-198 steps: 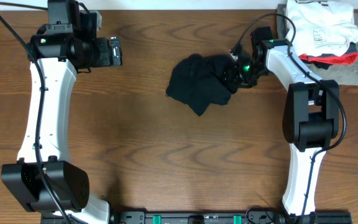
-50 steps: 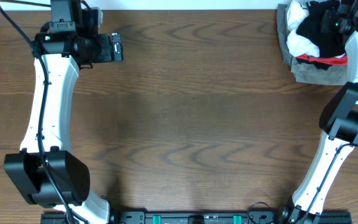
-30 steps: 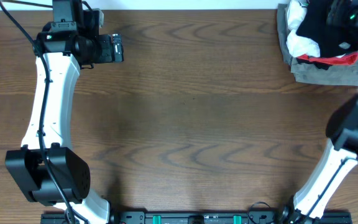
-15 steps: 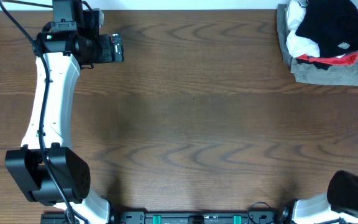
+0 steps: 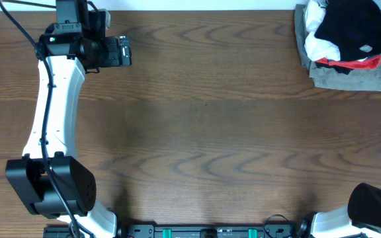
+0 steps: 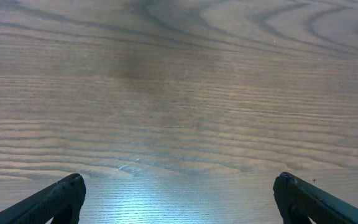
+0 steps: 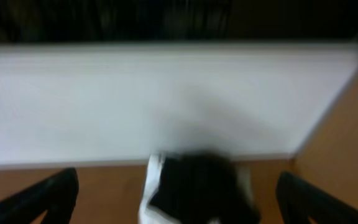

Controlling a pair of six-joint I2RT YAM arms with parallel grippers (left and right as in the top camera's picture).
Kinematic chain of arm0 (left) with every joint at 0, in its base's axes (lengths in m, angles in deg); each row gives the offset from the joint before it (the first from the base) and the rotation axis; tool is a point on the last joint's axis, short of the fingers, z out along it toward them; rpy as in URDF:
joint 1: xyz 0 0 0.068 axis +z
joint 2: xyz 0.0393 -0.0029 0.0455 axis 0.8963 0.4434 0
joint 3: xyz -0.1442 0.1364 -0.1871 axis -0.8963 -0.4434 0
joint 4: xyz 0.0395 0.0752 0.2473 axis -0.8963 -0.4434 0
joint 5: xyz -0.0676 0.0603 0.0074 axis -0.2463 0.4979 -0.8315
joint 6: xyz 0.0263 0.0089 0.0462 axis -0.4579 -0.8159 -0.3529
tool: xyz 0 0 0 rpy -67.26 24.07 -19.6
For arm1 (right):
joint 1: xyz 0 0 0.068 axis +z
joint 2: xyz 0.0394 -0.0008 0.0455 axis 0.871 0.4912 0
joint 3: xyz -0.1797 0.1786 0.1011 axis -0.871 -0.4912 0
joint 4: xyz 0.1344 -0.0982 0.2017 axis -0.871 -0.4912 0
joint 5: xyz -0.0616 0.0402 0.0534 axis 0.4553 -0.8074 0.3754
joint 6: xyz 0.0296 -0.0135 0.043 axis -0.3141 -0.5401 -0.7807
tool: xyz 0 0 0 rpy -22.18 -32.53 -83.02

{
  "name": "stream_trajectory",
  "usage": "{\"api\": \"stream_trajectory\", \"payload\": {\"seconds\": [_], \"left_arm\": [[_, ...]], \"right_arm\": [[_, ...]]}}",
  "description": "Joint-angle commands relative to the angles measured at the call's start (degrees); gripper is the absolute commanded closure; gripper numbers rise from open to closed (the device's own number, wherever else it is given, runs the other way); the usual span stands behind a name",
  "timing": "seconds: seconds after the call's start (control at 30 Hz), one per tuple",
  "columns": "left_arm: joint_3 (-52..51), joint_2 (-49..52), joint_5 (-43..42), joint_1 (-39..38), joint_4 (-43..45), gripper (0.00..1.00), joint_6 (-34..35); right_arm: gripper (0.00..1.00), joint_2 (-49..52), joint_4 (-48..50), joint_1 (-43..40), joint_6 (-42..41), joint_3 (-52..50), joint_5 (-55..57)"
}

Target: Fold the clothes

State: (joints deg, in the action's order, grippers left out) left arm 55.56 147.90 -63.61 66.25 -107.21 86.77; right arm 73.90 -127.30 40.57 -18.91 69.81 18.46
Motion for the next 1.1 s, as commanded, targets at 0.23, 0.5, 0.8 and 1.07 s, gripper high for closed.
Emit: {"api": "stream_trajectory", "payload": {"seconds": [0.23, 0.5, 0.8, 1.07], "left_arm": [[-0.35, 0.66, 0.70, 0.26, 0.04, 0.02, -0.94], [-0.35, 0.66, 0.70, 0.26, 0.04, 0.02, -0.94], [-0.35, 0.66, 0.70, 0.26, 0.04, 0.02, -0.94], [-0.35, 0.66, 0.70, 0.26, 0.02, 0.02, -0.94]], "right_arm": [[0.01, -14.78, -1.07, 6.78, 0.81, -12.11, 8.76], [0.01, -35.58, 22.97, 11.26, 0.83, -52.35, 4.66], [0.01, -56.68, 36.81, 13.33, 0.83, -90.71, 4.68], [0.01, -71.67, 56.37, 13.29, 0.83, -116.39, 4.96]]}}
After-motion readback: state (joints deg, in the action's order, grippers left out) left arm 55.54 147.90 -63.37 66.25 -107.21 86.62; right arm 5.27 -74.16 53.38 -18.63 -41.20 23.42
